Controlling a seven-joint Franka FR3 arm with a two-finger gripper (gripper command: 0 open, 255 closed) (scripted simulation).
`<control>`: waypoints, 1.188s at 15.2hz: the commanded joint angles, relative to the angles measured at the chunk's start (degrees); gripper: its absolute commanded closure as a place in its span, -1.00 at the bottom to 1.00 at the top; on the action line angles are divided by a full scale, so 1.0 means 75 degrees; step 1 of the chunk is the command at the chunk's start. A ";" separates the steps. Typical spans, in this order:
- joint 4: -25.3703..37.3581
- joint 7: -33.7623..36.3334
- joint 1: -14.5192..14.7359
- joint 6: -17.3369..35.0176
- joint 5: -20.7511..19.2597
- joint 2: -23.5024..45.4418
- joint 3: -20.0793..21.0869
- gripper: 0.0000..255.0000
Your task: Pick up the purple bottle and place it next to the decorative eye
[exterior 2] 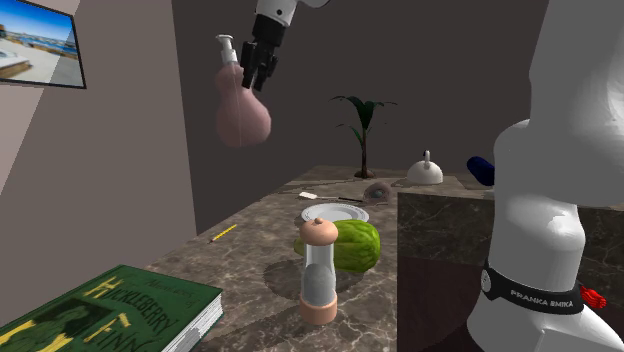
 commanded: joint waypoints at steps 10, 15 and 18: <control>0.1468 0.0081 -0.0021 -0.1211 0.0028 0.0254 -0.0040 1.00; 0.1448 -0.0472 -0.0256 -0.1238 0.0222 0.0280 -0.0324 1.00; 0.1235 -0.1054 -0.0488 -0.1082 0.0424 0.0314 -0.0607 1.00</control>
